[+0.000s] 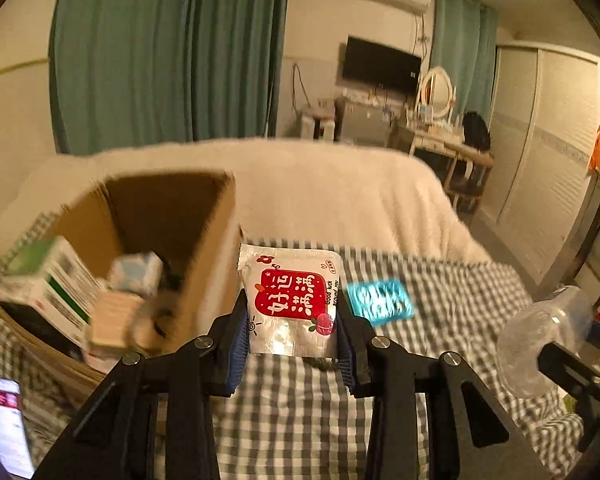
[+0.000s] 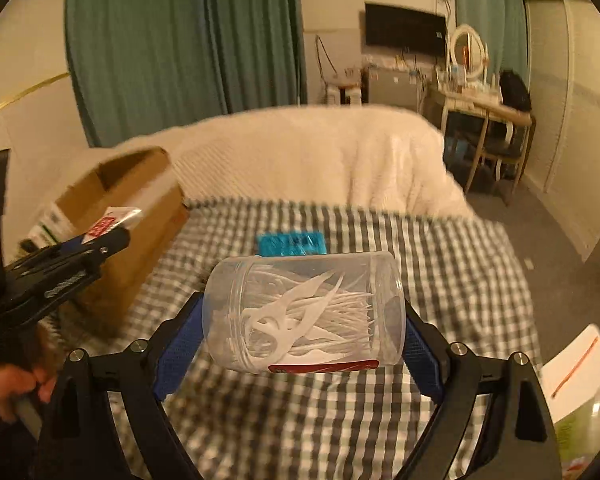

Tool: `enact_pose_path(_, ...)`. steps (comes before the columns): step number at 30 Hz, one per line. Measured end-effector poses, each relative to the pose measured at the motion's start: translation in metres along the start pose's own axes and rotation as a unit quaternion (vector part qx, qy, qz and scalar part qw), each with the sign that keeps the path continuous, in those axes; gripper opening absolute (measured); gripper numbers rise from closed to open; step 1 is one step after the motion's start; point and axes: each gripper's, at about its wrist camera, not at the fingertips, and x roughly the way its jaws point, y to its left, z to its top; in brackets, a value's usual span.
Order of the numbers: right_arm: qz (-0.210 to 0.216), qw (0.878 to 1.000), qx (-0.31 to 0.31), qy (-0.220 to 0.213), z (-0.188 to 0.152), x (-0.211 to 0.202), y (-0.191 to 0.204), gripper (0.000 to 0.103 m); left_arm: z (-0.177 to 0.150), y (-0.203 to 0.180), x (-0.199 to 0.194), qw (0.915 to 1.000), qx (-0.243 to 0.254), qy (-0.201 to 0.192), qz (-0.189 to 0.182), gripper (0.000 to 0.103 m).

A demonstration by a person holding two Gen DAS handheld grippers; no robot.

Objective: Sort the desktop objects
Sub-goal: 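Carry the sachet and floss-pick container over the cardboard box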

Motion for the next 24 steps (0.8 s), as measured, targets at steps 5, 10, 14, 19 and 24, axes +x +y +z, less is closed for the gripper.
enact_pose_path(5,0.007,0.999,-0.031,-0.038,0.031,-0.048,0.040,0.089,0.023,0.039,-0.036,0.9987,-0.028,-0.032,0.028,0.038)
enact_pose_path(10,0.040,0.997,-0.053,-0.051,0.058,-0.066,0.090,0.089,0.044,0.093,-0.054,0.9949,-0.071,-0.045,0.056,0.038)
enact_pose_path(14,0.063,0.993,-0.086,-0.056,0.076,-0.059,0.134,0.089,0.052,0.134,-0.054,0.9923,-0.079,-0.056,0.077,0.038)
enact_pose_path(19,0.117,0.988,-0.090,-0.042,0.101,-0.023,0.186,0.089,0.038,0.182,-0.028,0.9904,-0.115,-0.035,0.069,0.038)
enact_pose_path(24,0.141,0.984,-0.107,-0.026,0.127,0.037,0.233,0.089,0.028,0.205,0.004,0.9907,-0.120,-0.020,0.060,0.038)
